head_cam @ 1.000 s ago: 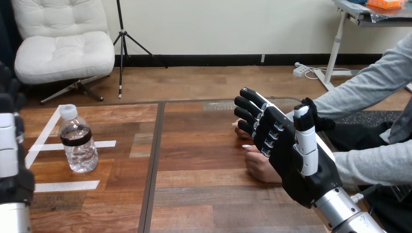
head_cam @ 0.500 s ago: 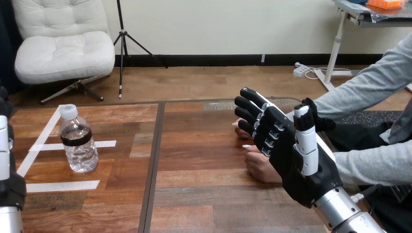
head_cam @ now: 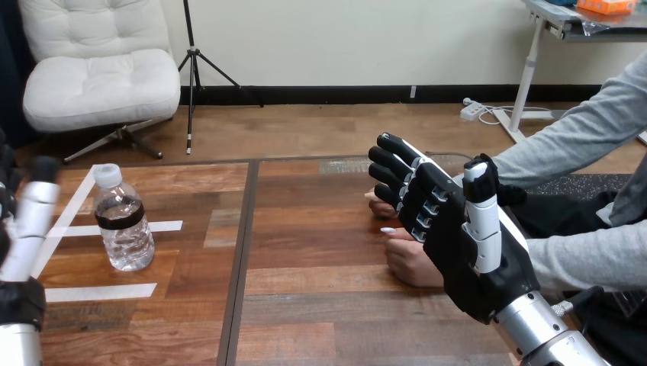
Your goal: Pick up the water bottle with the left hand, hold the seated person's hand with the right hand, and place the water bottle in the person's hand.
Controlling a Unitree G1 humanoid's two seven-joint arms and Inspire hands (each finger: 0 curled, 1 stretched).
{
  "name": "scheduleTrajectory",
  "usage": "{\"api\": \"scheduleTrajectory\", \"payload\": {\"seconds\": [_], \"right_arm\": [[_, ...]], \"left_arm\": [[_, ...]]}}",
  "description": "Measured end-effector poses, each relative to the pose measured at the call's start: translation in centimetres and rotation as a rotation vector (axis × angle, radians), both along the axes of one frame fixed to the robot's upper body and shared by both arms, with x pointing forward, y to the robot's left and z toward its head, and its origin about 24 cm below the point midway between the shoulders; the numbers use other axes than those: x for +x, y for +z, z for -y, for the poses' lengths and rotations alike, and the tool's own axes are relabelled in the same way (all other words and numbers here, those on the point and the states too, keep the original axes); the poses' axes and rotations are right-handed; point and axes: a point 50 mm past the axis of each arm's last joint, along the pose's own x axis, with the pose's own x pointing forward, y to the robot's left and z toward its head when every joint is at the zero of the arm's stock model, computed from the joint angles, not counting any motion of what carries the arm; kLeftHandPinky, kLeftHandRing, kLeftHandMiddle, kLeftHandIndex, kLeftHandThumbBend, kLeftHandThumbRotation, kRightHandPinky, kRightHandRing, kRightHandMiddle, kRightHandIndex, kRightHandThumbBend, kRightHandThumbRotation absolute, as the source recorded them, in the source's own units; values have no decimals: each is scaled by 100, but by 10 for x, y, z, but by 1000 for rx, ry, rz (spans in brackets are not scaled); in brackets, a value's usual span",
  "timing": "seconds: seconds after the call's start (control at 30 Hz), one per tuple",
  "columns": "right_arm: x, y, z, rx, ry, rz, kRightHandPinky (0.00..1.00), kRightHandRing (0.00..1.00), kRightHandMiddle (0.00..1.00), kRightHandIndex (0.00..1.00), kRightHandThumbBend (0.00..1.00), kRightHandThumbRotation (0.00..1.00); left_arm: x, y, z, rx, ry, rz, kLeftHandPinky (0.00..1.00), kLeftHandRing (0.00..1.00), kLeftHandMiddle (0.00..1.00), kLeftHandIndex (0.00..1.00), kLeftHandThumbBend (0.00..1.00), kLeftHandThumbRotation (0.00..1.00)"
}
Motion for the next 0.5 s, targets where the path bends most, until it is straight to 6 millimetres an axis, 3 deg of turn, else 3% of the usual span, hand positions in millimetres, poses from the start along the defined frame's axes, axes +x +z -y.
{"api": "scheduleTrajectory", "payload": {"seconds": [0.2, 0.5], "right_arm": [[0, 0, 0, 0, -2, -2, 100, 96, 94, 92, 92, 100], [0, 0, 0, 0, -3, -6, 100, 96, 94, 92, 92, 100]], "left_arm": [[1, -2, 1, 68, 21, -55, 94, 96, 95, 93, 99, 12], [3, -3, 1, 109, 25, -98, 95, 99, 99, 97, 100, 4]]}}
